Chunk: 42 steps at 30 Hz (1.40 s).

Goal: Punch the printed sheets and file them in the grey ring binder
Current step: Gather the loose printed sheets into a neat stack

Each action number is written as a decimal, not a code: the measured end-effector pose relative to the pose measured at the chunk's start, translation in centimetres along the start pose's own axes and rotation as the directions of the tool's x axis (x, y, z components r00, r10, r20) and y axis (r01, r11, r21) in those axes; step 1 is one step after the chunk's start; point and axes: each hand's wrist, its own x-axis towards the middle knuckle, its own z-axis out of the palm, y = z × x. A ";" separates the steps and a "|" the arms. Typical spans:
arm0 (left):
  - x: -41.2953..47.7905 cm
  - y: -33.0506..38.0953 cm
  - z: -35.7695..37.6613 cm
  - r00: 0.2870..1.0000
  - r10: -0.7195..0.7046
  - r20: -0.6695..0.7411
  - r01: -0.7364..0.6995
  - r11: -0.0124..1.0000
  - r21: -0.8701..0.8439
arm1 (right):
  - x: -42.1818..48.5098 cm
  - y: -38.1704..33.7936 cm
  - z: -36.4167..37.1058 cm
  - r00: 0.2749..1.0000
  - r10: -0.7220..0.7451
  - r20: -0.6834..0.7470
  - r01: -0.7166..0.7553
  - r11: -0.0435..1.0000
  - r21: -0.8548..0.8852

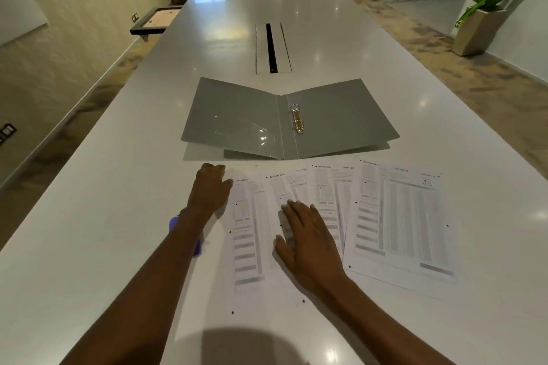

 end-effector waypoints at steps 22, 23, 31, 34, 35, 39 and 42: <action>-4.3 1.0 -1.8 0.962 -0.273 -0.007 0.230 0.824 -0.517 | -0.4 0.7 0.4 0.993 0.121 0.017 -0.122 0.990 0.075; -4.9 0.7 -1.5 0.960 -0.281 0.012 0.243 0.806 -0.540 | -0.3 0.7 0.3 0.994 0.111 -0.006 -0.110 0.991 0.075; -8.3 0.0 0.4 0.962 -0.268 0.040 0.243 0.785 -0.570 | -0.4 3.0 -0.8 0.995 -0.098 0.031 0.103 0.953 -0.285; -8.6 0.3 0.9 0.960 -0.279 0.008 0.227 0.764 -0.603 | -0.5 2.3 -0.5 0.990 -0.139 0.032 0.142 0.940 -0.310; -8.6 0.6 0.9 0.958 -0.287 0.000 0.228 0.759 -0.610 | -0.5 1.9 -0.3 0.988 -0.150 0.035 0.153 0.938 -0.310; -8.8 1.6 1.0 0.953 -0.303 -0.009 0.230 0.741 -0.631 | 0.0 -0.1 0.8 0.986 -0.158 0.061 0.169 0.935 -0.312; -9.0 2.2 1.2 0.941 -0.337 -0.029 0.235 0.712 -0.662 | 0.5 -1.4 2.0 0.985 -0.151 0.085 0.170 0.939 -0.298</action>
